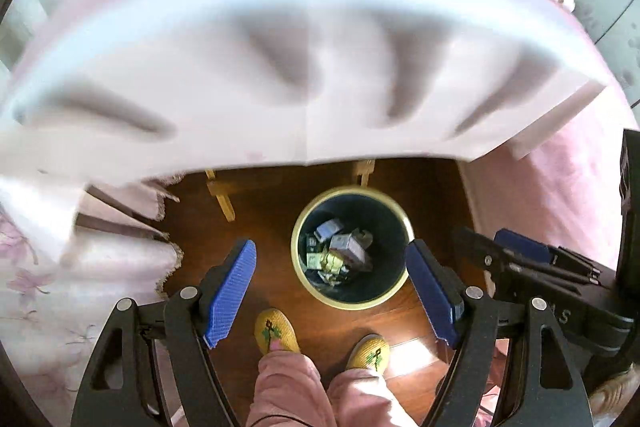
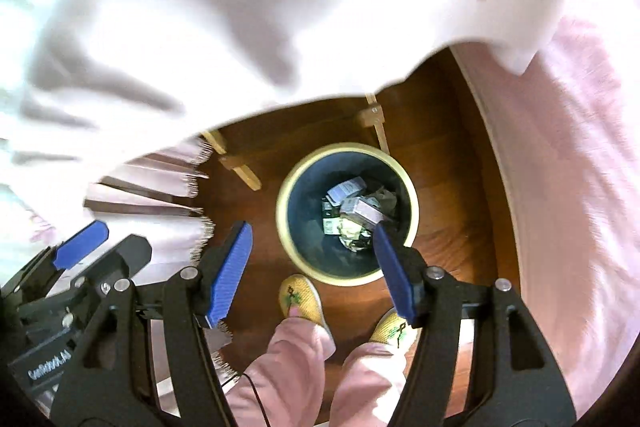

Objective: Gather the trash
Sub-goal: 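Raise both tools back toward the table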

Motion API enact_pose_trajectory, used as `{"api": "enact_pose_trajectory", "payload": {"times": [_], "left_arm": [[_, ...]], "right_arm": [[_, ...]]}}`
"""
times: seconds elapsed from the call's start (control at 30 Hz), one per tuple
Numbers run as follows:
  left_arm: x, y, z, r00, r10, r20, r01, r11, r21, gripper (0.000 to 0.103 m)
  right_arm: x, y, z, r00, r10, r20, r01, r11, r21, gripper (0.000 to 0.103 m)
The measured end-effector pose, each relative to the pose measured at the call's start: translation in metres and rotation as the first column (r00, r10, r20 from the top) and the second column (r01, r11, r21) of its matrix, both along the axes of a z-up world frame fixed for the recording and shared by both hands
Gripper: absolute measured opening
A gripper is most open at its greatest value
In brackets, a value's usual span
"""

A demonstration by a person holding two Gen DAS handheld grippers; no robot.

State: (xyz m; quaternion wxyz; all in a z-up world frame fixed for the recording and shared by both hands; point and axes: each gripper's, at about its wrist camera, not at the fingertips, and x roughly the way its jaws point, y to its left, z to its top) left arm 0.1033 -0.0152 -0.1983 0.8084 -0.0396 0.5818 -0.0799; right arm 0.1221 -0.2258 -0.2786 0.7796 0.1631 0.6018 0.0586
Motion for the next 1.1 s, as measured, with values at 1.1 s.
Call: {"api": "enact_pose_trajectory", "payload": {"times": [1.1], "left_arm": [[0.024,0.020,0.296,0.947,0.116,0.300,-0.124,0.992,0.005,0.078]], "right_arm": [[0.015,0.002,0.315,0.865,0.206,0.458,-0.230,0.973,-0.005,0.063]]}}
